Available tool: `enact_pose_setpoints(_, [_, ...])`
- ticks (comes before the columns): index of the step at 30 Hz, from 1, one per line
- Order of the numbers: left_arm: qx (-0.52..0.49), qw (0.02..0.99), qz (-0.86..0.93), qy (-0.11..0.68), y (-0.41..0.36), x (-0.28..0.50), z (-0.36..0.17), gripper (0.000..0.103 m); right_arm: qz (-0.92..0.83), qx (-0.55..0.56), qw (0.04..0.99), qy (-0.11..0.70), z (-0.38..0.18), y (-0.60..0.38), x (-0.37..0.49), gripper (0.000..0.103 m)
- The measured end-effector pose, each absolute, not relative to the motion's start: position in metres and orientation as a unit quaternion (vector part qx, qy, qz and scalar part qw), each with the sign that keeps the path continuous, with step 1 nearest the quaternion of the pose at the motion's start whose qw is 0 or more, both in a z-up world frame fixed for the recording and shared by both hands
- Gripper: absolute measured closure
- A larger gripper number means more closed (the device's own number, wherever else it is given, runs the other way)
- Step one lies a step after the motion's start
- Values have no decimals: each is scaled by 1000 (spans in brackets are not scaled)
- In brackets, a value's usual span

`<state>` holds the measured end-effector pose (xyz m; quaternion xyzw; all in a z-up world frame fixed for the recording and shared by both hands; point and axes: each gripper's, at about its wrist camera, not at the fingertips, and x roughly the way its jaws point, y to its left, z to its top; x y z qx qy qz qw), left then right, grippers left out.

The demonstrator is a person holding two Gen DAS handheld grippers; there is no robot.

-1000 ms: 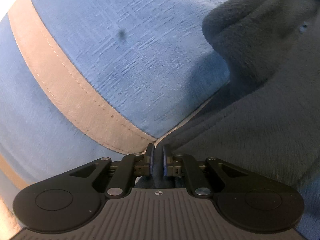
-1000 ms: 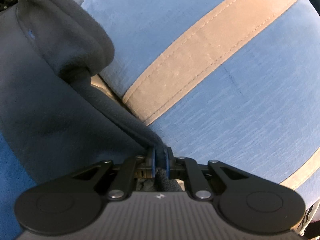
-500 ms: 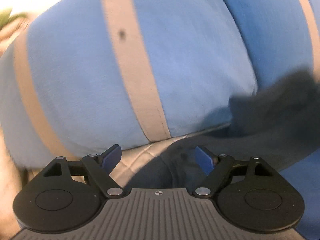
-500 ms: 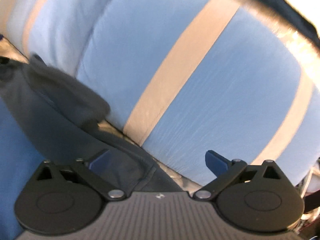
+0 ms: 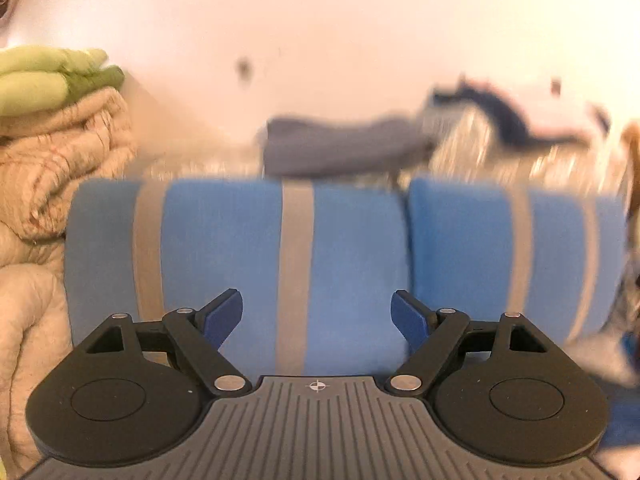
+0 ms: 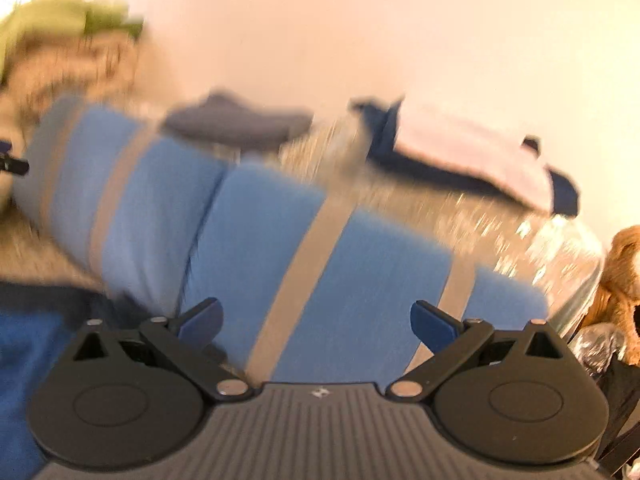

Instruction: Fold clothes

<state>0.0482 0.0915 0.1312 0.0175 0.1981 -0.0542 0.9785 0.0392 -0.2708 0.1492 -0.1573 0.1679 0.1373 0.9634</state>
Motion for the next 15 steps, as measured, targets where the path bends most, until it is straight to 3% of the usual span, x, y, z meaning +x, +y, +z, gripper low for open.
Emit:
enact_pose_setpoints(7, [-18, 990, -70, 124, 107, 15, 195, 17, 132, -94, 986, 34, 262, -286, -17, 0])
enact_pose_setpoints(10, [-16, 993, -61, 95, 122, -10, 212, 13, 145, -89, 985, 19, 286, -287, -30, 0])
enact_pose_setpoints(15, [24, 991, -14, 132, 138, -24, 174, 10, 186, -78, 978, 55, 249, -264, -25, 0])
